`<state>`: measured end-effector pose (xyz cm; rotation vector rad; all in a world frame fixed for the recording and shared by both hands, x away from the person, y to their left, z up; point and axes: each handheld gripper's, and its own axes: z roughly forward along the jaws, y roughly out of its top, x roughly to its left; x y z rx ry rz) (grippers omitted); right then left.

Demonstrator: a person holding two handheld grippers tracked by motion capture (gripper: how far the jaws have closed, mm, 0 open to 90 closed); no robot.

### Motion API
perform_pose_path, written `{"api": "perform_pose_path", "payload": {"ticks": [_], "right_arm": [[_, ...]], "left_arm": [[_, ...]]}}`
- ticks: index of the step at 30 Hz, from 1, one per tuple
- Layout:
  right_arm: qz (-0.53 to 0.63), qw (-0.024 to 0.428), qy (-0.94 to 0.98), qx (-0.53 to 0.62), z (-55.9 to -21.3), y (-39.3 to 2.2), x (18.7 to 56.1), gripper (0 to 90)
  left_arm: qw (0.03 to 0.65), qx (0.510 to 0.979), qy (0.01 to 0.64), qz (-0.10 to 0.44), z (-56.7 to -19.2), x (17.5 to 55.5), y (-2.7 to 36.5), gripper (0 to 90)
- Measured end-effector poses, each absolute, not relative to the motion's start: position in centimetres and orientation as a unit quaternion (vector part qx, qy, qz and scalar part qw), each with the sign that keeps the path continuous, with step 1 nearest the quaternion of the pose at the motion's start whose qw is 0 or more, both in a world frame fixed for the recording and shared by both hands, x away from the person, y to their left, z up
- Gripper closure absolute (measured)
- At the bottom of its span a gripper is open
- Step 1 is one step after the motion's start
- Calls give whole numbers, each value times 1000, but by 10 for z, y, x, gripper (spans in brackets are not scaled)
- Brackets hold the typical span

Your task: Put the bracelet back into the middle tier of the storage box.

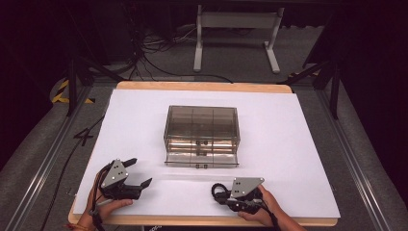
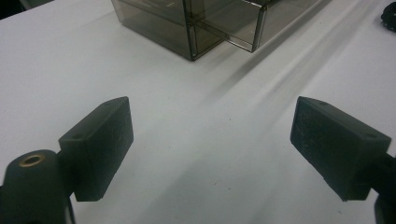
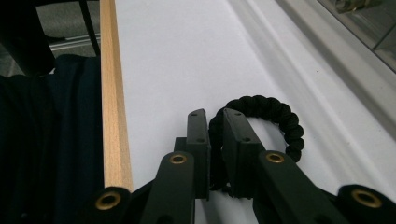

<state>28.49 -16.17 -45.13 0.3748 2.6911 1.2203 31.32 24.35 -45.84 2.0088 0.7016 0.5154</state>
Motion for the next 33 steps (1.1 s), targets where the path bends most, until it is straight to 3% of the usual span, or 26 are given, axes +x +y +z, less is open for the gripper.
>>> {"api": "perform_pose_path", "payload": {"ticks": [33], "right_arm": [[446,98,881,126,-430,-181,283,863]], "left_arm": [[450,821,286,203,-459,315,242,126]]}}
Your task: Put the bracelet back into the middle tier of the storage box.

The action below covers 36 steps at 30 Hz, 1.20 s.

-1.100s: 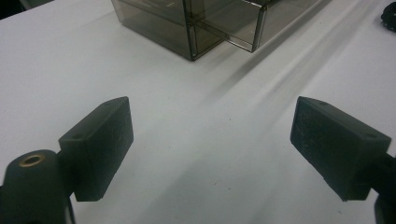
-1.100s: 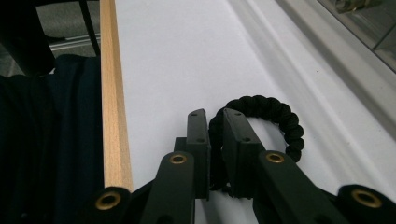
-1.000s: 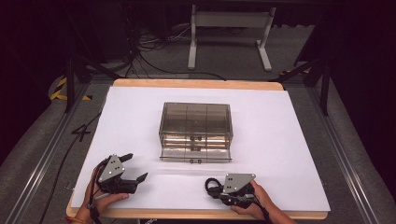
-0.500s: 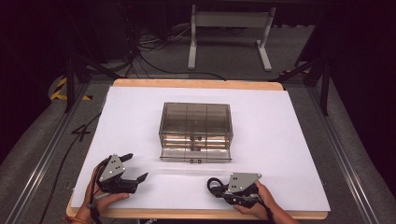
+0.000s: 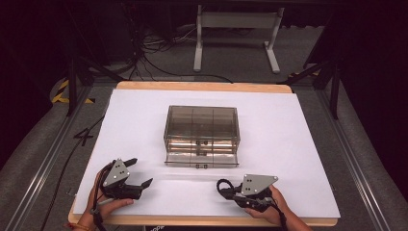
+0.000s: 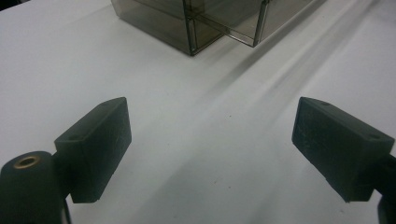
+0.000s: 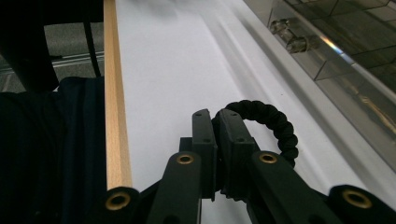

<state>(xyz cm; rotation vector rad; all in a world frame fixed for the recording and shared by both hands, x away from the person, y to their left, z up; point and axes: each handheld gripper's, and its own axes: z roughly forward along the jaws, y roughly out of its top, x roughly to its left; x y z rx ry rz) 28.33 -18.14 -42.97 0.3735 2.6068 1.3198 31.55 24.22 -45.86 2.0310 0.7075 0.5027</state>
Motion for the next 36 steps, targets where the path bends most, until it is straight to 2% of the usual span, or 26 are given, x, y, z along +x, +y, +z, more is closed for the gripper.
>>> {"api": "perform_pose_path", "payload": {"ticks": [36], "right_arm": [[477,138,861,107,-381,-191,289,863]], "left_arm": [[440,825,288,207,-459,316,240,119]]}}
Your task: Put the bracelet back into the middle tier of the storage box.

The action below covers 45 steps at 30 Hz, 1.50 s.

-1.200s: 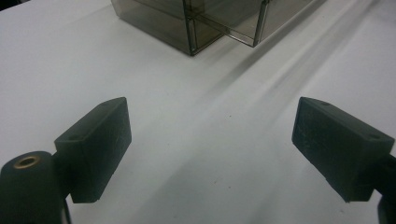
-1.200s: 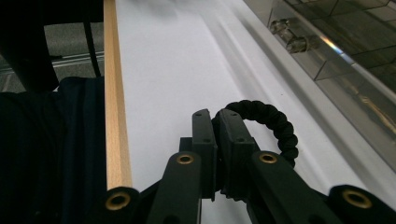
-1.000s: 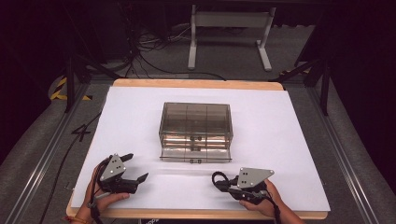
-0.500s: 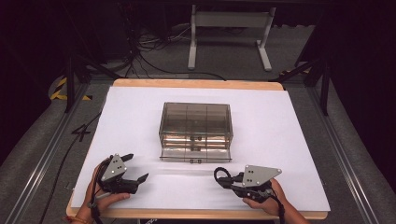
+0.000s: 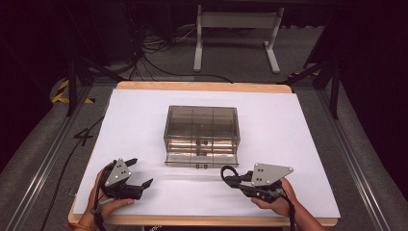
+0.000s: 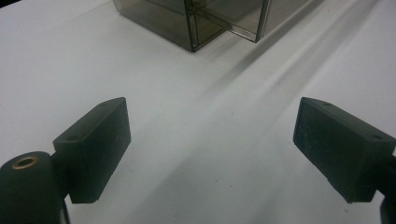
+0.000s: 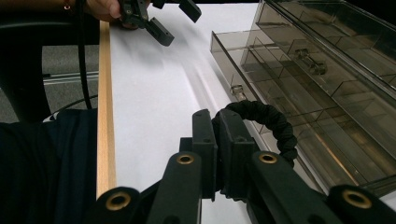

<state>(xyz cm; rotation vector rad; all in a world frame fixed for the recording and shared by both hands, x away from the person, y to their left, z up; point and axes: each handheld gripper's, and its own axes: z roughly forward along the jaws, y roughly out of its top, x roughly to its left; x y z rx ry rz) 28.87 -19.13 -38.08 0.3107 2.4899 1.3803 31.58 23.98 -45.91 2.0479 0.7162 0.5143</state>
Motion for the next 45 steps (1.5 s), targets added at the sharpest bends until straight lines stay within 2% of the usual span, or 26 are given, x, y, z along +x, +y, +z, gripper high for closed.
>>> {"api": "perform_pose_path", "payload": {"ticks": [10,26,45], "right_arm": [[485,137,857,105,-368,-184,303,863],[485,139,858,100,-364,-171,316,863],[445,119,882,97,-362,-140,344,863]], "left_arm": [[440,826,287,206,-459,316,239,120],[435,829,284,205,-459,316,239,135],[436,829,282,205,-459,316,239,134]]}}
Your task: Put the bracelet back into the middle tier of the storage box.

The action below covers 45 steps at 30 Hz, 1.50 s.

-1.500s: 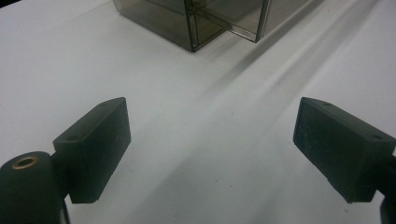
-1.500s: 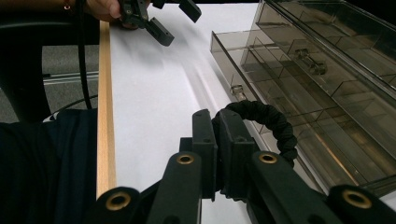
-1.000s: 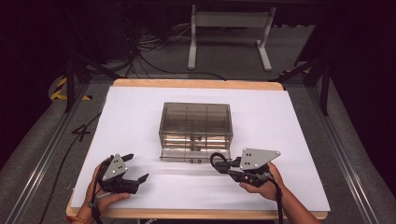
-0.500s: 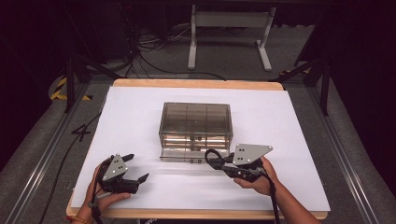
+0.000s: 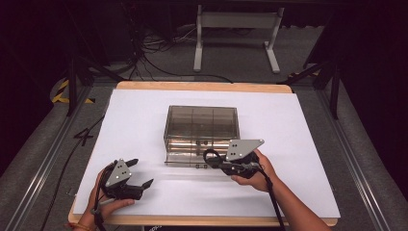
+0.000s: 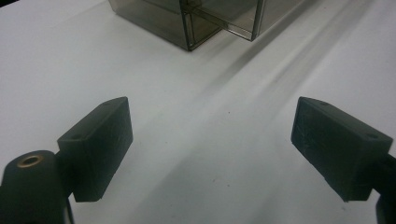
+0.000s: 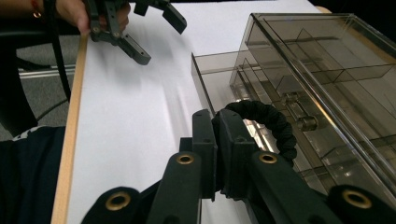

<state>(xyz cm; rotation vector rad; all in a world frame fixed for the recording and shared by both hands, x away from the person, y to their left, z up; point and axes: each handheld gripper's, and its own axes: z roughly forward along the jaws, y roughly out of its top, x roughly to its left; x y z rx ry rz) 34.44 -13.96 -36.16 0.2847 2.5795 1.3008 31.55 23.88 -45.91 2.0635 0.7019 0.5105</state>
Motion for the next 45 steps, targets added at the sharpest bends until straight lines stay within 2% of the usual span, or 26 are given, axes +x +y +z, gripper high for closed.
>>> {"api": "perform_pose_path", "payload": {"ticks": [21,45], "right_arm": [[398,111,904,111,-370,-115,372,862],[371,109,916,109,-374,-104,380,860]], "left_arm": [[435,833,275,205,-459,315,238,133],[439,837,260,199,-457,313,231,138]]}}
